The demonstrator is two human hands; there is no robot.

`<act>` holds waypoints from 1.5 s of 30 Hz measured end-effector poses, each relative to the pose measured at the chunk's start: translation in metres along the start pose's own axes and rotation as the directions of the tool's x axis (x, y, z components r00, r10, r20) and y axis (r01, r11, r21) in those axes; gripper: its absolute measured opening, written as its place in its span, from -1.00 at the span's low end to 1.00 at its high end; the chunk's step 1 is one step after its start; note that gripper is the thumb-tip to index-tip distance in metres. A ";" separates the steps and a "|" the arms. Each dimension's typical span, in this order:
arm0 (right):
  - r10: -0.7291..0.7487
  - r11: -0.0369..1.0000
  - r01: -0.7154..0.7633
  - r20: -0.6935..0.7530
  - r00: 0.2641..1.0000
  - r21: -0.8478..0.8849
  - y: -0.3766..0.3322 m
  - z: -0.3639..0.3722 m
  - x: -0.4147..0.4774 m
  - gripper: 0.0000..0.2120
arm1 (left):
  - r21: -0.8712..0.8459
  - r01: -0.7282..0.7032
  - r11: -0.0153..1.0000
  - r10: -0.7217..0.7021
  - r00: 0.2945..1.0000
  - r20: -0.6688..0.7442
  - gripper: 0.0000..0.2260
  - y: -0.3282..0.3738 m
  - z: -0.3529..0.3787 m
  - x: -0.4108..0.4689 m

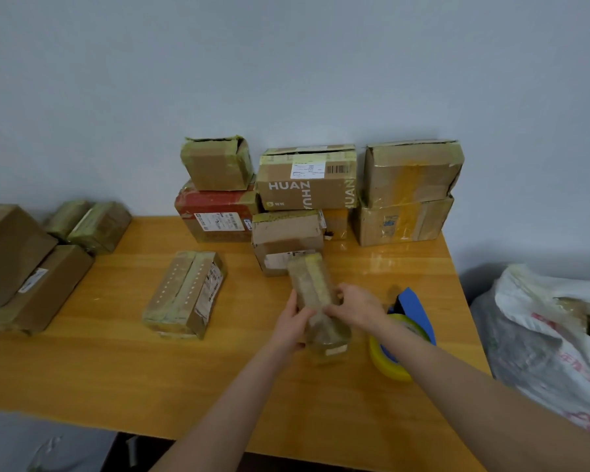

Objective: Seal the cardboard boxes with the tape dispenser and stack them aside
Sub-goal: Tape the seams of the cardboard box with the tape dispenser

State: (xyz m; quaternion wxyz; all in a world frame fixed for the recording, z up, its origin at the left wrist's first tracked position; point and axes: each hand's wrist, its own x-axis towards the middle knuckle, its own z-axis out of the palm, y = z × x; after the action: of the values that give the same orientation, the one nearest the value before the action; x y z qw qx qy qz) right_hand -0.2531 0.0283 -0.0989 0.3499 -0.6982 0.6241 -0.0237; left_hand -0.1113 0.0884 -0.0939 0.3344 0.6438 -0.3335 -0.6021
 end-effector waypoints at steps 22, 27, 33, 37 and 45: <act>0.419 0.848 -0.407 0.042 0.907 0.340 0.152 0.002 -0.039 -0.71 | 0.908 -0.408 0.095 0.423 0.842 0.334 -0.33 -0.044 0.006 -0.001; 0.416 0.844 -0.408 0.053 0.908 0.349 0.134 0.000 -0.028 -0.68 | 0.889 -0.444 0.110 0.375 0.847 0.377 -0.35 -0.042 0.007 -0.002; 0.408 0.601 -0.449 0.228 0.884 0.661 0.110 -0.001 -0.016 -0.46 | 0.887 -0.456 0.068 0.344 0.846 0.408 -0.39 -0.036 0.014 -0.003; 0.408 0.532 -0.447 0.245 0.880 0.719 0.108 -0.006 -0.018 -0.43 | 0.883 -0.469 0.029 0.308 0.844 0.438 -0.39 -0.028 0.013 -0.002; 0.180 0.789 -0.139 -0.009 0.984 0.598 0.094 -0.070 -0.052 -0.56 | 0.859 -0.505 0.083 0.291 0.837 0.463 -0.30 -0.015 0.002 -0.003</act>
State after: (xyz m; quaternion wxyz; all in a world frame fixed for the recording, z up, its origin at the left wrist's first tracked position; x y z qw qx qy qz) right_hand -0.3778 0.0450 -0.0741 0.5312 -0.4969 0.6528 -0.2117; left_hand -0.1127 0.0988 -0.1047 -0.0196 0.5351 -0.8210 -0.1979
